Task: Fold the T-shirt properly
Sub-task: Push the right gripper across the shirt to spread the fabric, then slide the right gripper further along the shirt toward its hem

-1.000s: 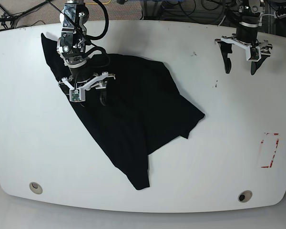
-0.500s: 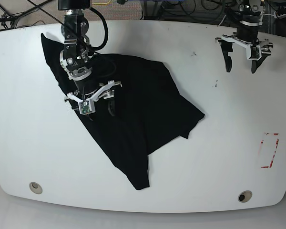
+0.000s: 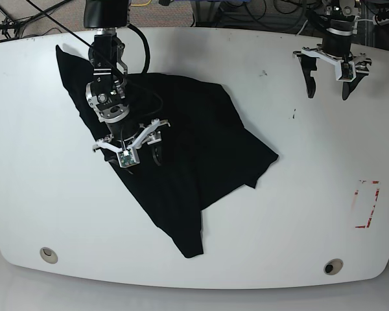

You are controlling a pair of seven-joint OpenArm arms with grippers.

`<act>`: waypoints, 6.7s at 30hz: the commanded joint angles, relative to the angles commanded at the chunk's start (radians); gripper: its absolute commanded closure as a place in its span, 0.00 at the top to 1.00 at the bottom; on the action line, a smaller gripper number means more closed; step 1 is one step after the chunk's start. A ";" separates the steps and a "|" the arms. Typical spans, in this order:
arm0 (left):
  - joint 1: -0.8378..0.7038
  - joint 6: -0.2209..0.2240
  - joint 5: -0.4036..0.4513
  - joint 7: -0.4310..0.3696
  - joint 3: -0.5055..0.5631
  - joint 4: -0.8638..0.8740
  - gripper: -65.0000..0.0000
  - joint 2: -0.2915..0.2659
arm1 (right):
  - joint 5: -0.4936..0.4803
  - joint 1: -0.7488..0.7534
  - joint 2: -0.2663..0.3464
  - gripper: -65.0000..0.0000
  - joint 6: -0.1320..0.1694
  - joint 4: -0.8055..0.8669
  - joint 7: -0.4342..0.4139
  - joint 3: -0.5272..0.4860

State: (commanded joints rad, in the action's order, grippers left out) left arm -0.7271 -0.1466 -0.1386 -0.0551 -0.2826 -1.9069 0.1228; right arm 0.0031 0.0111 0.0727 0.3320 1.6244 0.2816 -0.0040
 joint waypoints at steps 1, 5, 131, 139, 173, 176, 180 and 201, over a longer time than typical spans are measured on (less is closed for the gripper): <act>0.002 0.002 0.002 -0.003 0.000 0.002 0.73 0.001 | -0.046 0.005 0.007 0.63 -0.002 0.013 0.018 -0.031; 0.004 0.005 0.004 -0.008 0.000 0.004 0.74 0.002 | -0.138 -0.004 0.024 0.63 -0.006 0.021 0.058 -0.074; 0.033 0.016 0.010 -0.025 -0.011 0.003 0.76 0.000 | -0.076 -0.302 0.044 0.01 0.021 -0.347 0.041 -0.142; 0.020 0.017 0.010 -0.030 -0.016 0.000 0.76 -0.003 | -0.074 -0.386 0.043 0.06 0.009 -0.416 0.041 -0.208; 0.048 0.016 0.020 -0.011 -0.010 -0.004 0.83 0.000 | -0.099 -0.641 0.110 0.57 0.000 -0.812 -0.258 -0.311; 0.050 0.016 0.017 -0.022 0.005 -0.003 0.82 -0.001 | -0.097 -0.642 0.112 0.60 0.002 -0.805 -0.239 -0.299; 0.047 0.017 0.015 -0.032 0.043 -0.007 0.80 -0.001 | -0.093 -0.630 0.116 0.65 0.000 -0.751 -0.214 -0.272; 0.050 0.018 0.018 -0.025 0.020 -0.005 0.82 -0.009 | -0.073 -0.617 0.112 0.62 -0.009 -0.845 -0.359 -0.271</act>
State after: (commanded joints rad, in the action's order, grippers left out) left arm -0.6769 -0.1289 -0.1209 -0.0798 -0.2621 -1.9118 0.1136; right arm -0.0696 -0.6064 0.1847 0.3234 0.7792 -0.0772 -0.2750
